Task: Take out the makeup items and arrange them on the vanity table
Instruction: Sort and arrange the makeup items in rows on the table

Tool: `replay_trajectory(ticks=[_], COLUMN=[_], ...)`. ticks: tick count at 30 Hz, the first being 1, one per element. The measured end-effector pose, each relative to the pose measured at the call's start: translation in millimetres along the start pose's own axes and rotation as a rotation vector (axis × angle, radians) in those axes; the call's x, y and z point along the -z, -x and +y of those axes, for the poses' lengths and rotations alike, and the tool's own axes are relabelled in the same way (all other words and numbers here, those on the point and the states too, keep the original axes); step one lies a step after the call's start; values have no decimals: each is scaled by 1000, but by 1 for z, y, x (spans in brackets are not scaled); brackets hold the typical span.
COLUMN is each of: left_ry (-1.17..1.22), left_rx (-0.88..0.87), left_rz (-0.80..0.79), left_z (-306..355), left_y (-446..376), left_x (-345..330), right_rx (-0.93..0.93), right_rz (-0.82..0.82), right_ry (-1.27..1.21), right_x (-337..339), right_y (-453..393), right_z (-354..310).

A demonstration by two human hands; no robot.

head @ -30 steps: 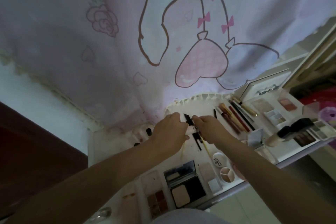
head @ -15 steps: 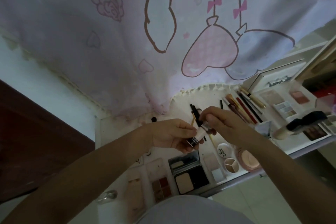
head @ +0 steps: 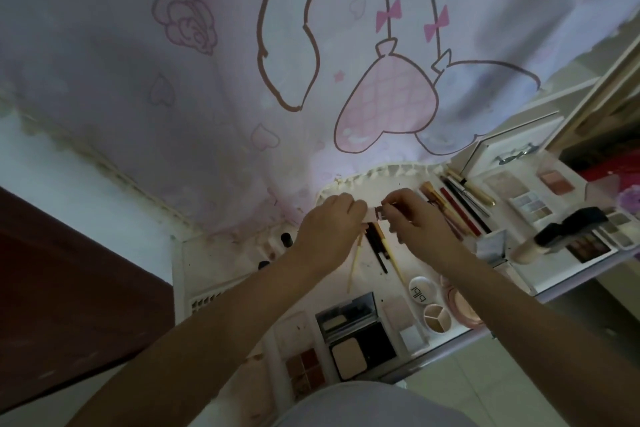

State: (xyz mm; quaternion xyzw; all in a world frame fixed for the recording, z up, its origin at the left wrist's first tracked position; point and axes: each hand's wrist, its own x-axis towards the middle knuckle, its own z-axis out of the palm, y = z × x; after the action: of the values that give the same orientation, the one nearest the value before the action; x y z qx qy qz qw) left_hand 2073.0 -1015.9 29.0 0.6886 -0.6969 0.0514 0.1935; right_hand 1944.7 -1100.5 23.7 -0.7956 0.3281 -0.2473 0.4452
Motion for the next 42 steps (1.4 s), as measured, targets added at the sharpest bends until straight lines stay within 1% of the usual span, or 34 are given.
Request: replay_trajectory(ticks=[2, 3, 4, 5, 7, 8, 9, 11, 12, 13, 14, 16, 17, 18, 20, 22, 23, 25, 26, 29, 32, 34, 38, 40, 42], left_ry=[350, 502, 596, 611, 497, 414, 325, 142, 73, 13, -21, -49, -62, -81, -112, -100, -83, -48, -37, -62, -85, -81, -55, -63, -76], left_rx=[213, 299, 341, 332, 247, 206, 167, 43, -4, -41, -56, -49, -51, -56, -76, -84, -83, -63, -48, -41, -57, -39, 19, 21, 34], left_rz=[-114, -157, -201, -224, -220, -196, -156, -73, -16, 59, 119, 158, 159, 153, 165, 190, 198, 197, 191, 174, 174, 168, 151, 139, 113], left_z=[-4, -7, -9, -10, -12, -12, -11, -8, -7, -6, -6, -7, -7, -7, -7, -6, -6, -6, -6, -7, -7, -7, -8, -8, -8], left_y=[-2, -2, -2, 1, 6, 9, 11, 13, 14, 14, 13, 13, 14, 15, 17, 18, 19, 20, 21, 25, 28, 30, 36, 40, 45], left_x=[1, -2, -4, -5, -4, -3, -3, 1, 2, 4, 5, 10, 11, 12, 10, 8, 7, 6, 6, 4, 1, 1, 4, 5, 5], right_rx=[185, 215, 211, 176, 36, -30, -60, -59, -37, -8, 26, 75, 56, -12, -172, -260, -247, -128, -74, -36, -91, -89, -10, -50, -94], right_rz=[2, -30, -80, -136, -190, -198, -209, -245, -237, -202, -165, -131, -159, -216, -334, -343, -312, -205, -184, -152, -178, -189, -218, -224, -230], right_ry=[27, 15, -18, -57, -94, -42, 65, 277, 315, 299, 233, 35, -68, -149, -226, -220, -211, -206, -227, -274, -144, -78, -275, -278, -223], right_x=[4, 7, 10, 13, 14, 13, 12, 9, 8, 8, 9, 9, 9, 8, 5, 2, 2, 1, 0, -5, -10, -12, -13, -17, -23], right_y=[5, 6, 8, 8, 7, 5, 2, 0, 1, 2, 5, 8, 9, 9, 9, 7, 8, 9, 10, 13, 12, 12, 17, 16, 14], right_z=[1, 2, 4, 2, -3, -3, -5, -3, -2, -2, 0, 5, 7, 8, 3, 2, 1, 3, 6, 9, 5, 3, 8, 6, 6])
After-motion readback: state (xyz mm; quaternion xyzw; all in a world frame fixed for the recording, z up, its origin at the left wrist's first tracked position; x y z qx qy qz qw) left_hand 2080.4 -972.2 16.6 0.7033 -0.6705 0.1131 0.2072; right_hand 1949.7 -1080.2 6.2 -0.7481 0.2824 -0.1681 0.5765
